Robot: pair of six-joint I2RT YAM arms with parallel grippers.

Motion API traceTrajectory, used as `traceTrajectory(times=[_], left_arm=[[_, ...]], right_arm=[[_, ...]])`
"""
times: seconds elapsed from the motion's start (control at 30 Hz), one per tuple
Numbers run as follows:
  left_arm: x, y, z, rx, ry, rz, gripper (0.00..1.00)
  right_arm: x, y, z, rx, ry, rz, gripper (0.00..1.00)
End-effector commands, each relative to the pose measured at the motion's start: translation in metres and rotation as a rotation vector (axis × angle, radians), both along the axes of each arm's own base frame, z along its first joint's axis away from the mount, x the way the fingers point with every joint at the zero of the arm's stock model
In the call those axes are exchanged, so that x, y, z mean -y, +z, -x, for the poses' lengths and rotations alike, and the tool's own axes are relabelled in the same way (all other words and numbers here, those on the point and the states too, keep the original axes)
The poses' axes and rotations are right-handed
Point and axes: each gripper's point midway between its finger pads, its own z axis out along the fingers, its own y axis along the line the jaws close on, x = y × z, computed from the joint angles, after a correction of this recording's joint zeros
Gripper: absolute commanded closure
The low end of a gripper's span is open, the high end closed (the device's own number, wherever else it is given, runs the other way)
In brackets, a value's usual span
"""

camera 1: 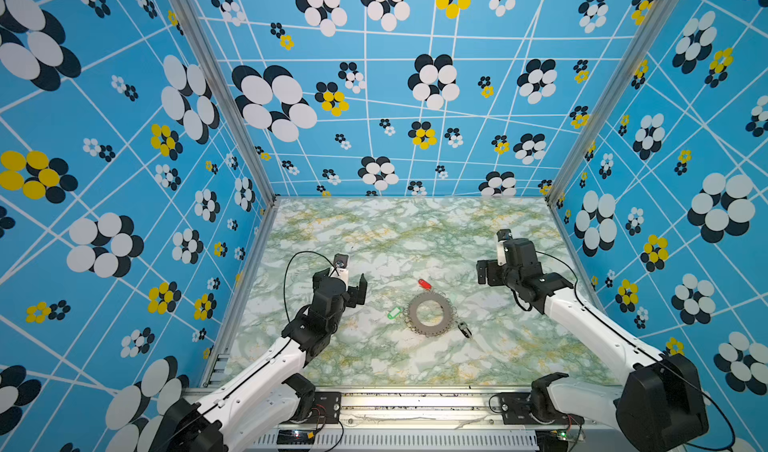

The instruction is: Put the keys on the keyring

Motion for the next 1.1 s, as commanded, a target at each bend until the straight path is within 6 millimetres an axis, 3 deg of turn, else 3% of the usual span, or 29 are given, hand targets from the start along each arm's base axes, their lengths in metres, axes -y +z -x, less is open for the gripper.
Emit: traceTrajectory(times=[0.0, 0.23, 0.43, 0.6, 0.83, 1.07], left_arm=[[-0.018, 0.018, -0.016, 0.124, 0.082, -0.04, 0.01], [-0.044, 0.019, -0.037, 0.18, 0.144, -0.132, 0.01], [-0.059, 0.007, -0.044, 0.228, 0.169, -0.115, 0.01], [-0.058, -0.007, -0.047, 0.243, 0.149, -0.162, 0.01], [-0.057, -0.029, -0.054, 0.279, 0.14, -0.135, 0.01], [-0.064, -0.032, -0.051, 0.294, 0.16, -0.1, 0.0]], right_arm=[[0.023, 0.0, -0.024, 0.112, -0.062, 0.048, 0.01], [0.061, -0.026, -0.042, 0.22, -0.167, 0.112, 0.01], [0.067, -0.037, -0.049, 0.281, -0.178, 0.148, 0.01], [0.071, -0.047, -0.048, 0.324, -0.197, 0.153, 0.01], [0.079, -0.044, -0.037, 0.408, -0.234, 0.122, 0.01], [0.076, -0.05, -0.031, 0.444, -0.22, 0.097, 0.01]])
